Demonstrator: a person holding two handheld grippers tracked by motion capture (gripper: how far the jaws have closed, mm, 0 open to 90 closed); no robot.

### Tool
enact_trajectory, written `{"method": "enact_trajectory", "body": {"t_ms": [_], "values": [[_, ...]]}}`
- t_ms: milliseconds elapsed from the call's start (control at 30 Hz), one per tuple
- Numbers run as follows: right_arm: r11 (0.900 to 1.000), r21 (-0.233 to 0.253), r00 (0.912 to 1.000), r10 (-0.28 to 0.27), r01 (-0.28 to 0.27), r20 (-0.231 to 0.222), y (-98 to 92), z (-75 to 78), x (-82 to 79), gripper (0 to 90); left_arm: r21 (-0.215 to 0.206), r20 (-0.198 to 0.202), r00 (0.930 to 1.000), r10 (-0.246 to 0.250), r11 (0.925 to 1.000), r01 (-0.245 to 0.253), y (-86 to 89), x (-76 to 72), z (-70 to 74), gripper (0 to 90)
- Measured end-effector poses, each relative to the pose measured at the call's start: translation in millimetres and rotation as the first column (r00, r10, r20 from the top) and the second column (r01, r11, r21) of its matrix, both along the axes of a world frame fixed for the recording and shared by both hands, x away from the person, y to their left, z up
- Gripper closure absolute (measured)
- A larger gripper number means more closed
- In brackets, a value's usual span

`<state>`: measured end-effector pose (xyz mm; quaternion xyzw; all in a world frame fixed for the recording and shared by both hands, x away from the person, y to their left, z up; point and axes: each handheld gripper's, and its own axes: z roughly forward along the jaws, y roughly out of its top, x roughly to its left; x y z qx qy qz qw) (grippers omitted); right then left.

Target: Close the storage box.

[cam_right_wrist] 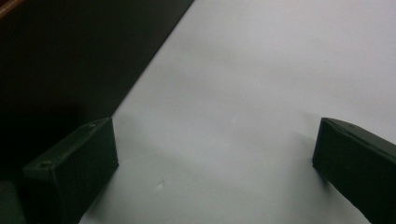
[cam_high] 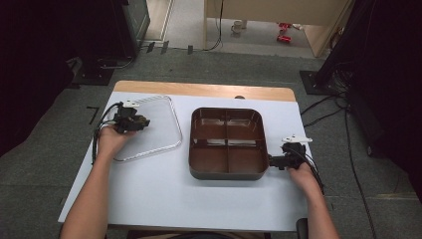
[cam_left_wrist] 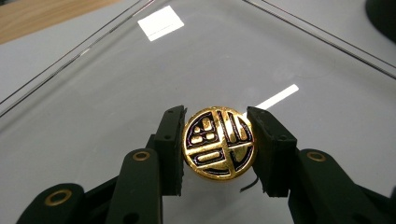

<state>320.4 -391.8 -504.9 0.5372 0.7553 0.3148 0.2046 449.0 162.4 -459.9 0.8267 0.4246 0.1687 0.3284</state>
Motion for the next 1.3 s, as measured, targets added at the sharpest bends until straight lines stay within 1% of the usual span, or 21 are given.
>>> {"method": "enact_trajectory", "body": {"t_ms": [67, 100, 133, 167, 200, 233, 333, 433, 533, 567, 700, 833, 1033, 1133, 1233, 1300], "values": [[1.000, 0.000, 1.0000, 0.000, 0.000, 0.000, 0.0, 0.0, 0.0, 0.0, -0.010, 0.010, 0.9999, 0.003, 0.9999, -0.003, 1.7, -3.2, 8.9, 59.7], [1.000, 0.000, 1.0000, 0.000, 0.000, 0.000, 0.0, 0.0, 0.0, 0.0, -0.010, 0.010, 0.9999, 0.003, 0.9999, -0.003, 1.7, -3.2, 8.9, 59.7], [1.000, -0.001, 1.0000, 0.001, -0.001, 0.000, -0.1, 0.0, 0.0, 0.0, -0.025, 0.015, 0.9999, 0.008, 0.9997, -0.008, 2.7, -5.5, 14.8, 59.7], [1.000, -0.001, 1.0000, 0.001, -0.001, 0.000, -0.1, 0.0, 0.0, 0.0, -0.025, 0.015, 0.9999, 0.008, 0.9997, -0.008, 2.7, -5.5, 14.8, 59.7], [1.000, 0.000, 1.0000, 0.000, 0.000, 0.000, 0.0, 0.0, 0.0, 0.0, -0.041, 0.013, 0.9999, 0.009, 0.9991, -0.008, 3.2, -7.8, 20.7, 59.8], [1.000, 0.000, 1.0000, 0.000, 0.000, 0.000, 0.0, 0.0, 0.0, 0.0, -0.041, 0.013, 0.9999, 0.009, 0.9991, -0.008, 3.2, -7.8, 20.7, 59.7], [1.000, -0.001, 1.0000, 0.001, -0.001, 0.001, -0.1, 0.0, 0.1, 0.0, -0.051, 0.018, 0.9998, 0.006, 0.9987, -0.005, 1.3, -12.1, 30.6, 59.7], [1.000, -0.001, 1.0000, 0.001, -0.001, 0.001, -0.1, 0.0, 0.1, 0.0, -0.054, 0.017, 0.9998, 0.003, 0.9985, -0.002, -0.3, -13.4, 34.4, 59.8], [1.000, -0.001, 1.0000, 0.002, -0.002, 0.001, -0.2, -0.1, 0.1, 0.0, -0.079, 0.011, 0.9999, -0.006, 0.9969, 0.007, -3.8, -15.7, 42.0, 59.8], [1.000, -0.001, 1.0000, 0.002, -0.002, 0.001, -0.2, -0.1, 0.1, 0.0, -0.079, 0.011, 0.9999, -0.006, 0.9969, 0.007, -3.8, -15.7, 42.0, 59.8], [1.000, 0.000, 1.0000, 0.001, -0.001, 0.001, -0.1, -0.1, 0.1, 0.0, -0.084, 0.016, 0.9997, -0.018, 0.9963, 0.019, -8.6, -19.5, 51.9, 59.8], [1.000, -0.001, 1.0000, 0.001, -0.001, 0.000, -0.1, 0.0, 0.0, 0.0, -0.093, 0.011, 0.9995, -0.030, 0.9952, 0.031, -11.1, -22.1, 57.2, 59.8], [1.000, -0.001, 1.0000, 0.001, -0.001, 0.000, -0.1, 0.0, 0.0, 0.0, -0.100, 0.007, 0.9986, -0.052, 0.9936, 0.053, -20.5, -26.6, 68.7, 59.8], [1.000, -0.001, 1.0000, 0.001, -0.001, 0.000, -0.1, 0.0, 0.0, 0.0, -0.106, 0.007, 0.9974, -0.072, 0.9917, 0.072, -28.3, -30.1, 74.8, 59.8], [1.000, -0.001, 1.0000, 0.002, -0.002, 0.001, -0.2, 0.0, 0.0, 0.0, -0.113, 0.021, 0.9949, -0.099, 0.9886, 0.100, -38.0, -34.6, 83.0, 59.8], [1.000, -0.002, 1.0000, 0.002, -0.002, 0.000, -0.2, 0.0, 0.0, 0.0, -0.115, 0.023, 0.9942, -0.105, 0.9877, 0.107, -40.5, -36.1, 85.5, 59.8]]}}
